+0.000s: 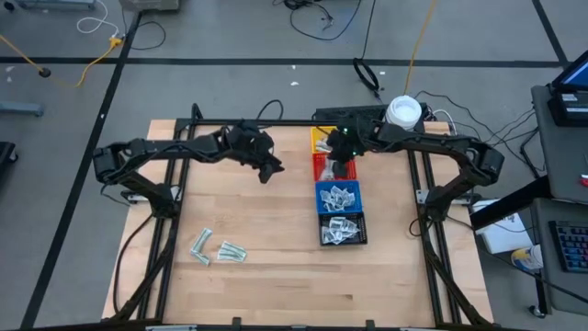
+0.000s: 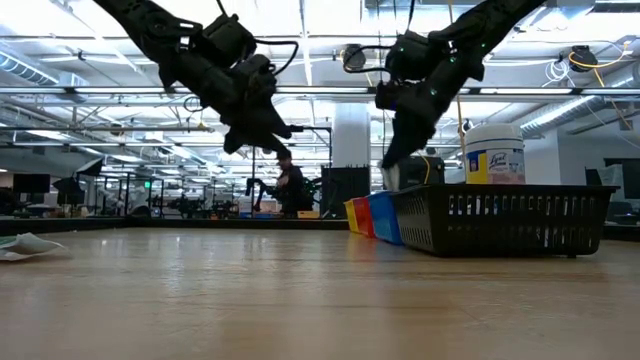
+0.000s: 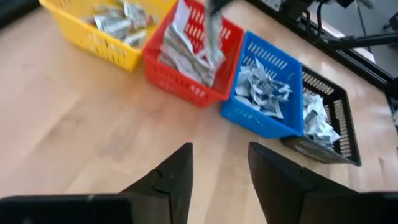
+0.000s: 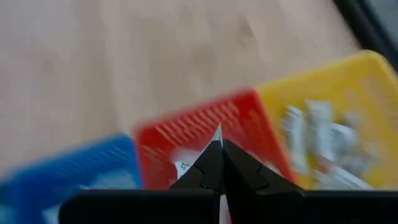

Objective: Pick & Place First Aid Supplies
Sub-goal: Put the green bandage pack into the red bin

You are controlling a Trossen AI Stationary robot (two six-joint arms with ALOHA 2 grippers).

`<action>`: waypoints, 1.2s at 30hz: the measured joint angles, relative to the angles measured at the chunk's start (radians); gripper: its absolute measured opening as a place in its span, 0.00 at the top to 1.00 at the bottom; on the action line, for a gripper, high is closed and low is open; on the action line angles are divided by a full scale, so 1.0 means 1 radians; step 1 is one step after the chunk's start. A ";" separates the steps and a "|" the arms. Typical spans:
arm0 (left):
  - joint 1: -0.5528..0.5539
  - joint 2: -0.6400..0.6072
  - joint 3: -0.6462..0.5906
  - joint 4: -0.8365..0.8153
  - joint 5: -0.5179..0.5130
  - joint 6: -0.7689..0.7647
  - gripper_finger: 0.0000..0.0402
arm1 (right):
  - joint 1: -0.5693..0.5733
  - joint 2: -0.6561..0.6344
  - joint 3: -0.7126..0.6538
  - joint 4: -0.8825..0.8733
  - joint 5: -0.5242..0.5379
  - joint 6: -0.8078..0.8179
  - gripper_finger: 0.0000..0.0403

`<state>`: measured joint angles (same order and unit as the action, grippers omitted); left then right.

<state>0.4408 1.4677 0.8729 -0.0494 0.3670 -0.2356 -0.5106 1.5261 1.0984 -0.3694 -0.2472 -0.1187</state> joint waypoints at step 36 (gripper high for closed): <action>-0.246 0.000 -0.019 -0.628 -0.085 -0.421 0.58 | -0.004 0.000 0.001 -0.048 0.010 -0.182 0.16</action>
<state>0.1947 1.4677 0.8536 -0.6771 0.2821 -0.6563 -0.5151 1.5257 1.0996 -0.4174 -0.2368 -0.3011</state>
